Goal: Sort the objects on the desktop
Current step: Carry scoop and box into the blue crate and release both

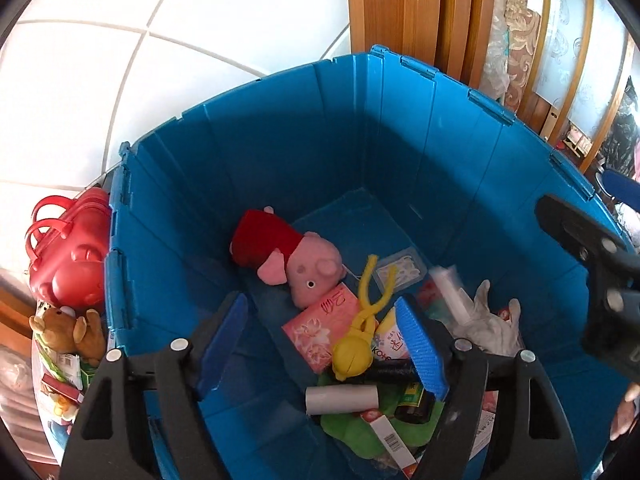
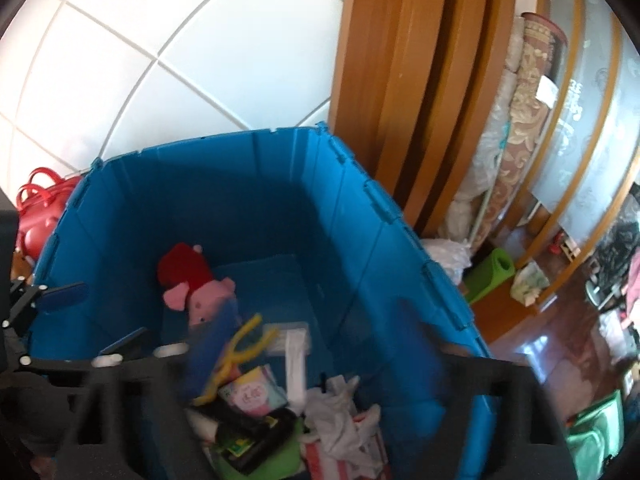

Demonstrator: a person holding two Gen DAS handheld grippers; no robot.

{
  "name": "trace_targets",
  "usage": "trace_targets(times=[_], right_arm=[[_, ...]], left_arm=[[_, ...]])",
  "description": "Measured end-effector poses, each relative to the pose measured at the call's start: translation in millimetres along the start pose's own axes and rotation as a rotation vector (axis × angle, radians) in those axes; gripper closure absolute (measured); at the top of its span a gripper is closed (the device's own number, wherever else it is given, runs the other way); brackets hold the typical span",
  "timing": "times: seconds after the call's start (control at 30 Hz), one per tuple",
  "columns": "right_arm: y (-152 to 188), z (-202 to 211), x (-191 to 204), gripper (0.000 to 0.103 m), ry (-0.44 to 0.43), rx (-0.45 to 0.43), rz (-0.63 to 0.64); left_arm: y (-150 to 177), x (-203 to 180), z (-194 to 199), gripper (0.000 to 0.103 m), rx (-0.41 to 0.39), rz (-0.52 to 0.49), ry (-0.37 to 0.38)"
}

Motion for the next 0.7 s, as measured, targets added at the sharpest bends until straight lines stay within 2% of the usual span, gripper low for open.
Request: trace_targets(times=[0.17, 0.33, 0.57, 0.7], right_arm=[[1.3, 19.4, -4.3, 0.0, 0.007, -0.029, -0.027], [4.4, 54.4, 2.2, 0.0, -0.035, -0.09, -0.037], [9.7, 105.9, 23.4, 0.0, -0.159, -0.175, -0.049], [17.6, 132.9, 52.8, 0.0, -0.224, -0.219, -0.023]], left_arm=[[1.4, 7.5, 17.8, 0.026, -0.034, 0.012, 0.007], [7.4, 26.5, 48.1, 0.024, -0.095, 0.049, 0.019], [32.4, 65.6, 96.6, 0.023, -0.221, 0.116, -0.002], [56.1, 96.3, 120.3, 0.023, -0.302, 0.154, -0.033]])
Point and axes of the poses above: each gripper's, at about its wrist camera, not at the fingertips, and z roughly against the way its jaws point, x to its left, y to its underside, the point moved 1 cm from there along -z, roughly the way its jaws point, and after that the axes turned 7 degrees about -y, right-handed, at the moved point
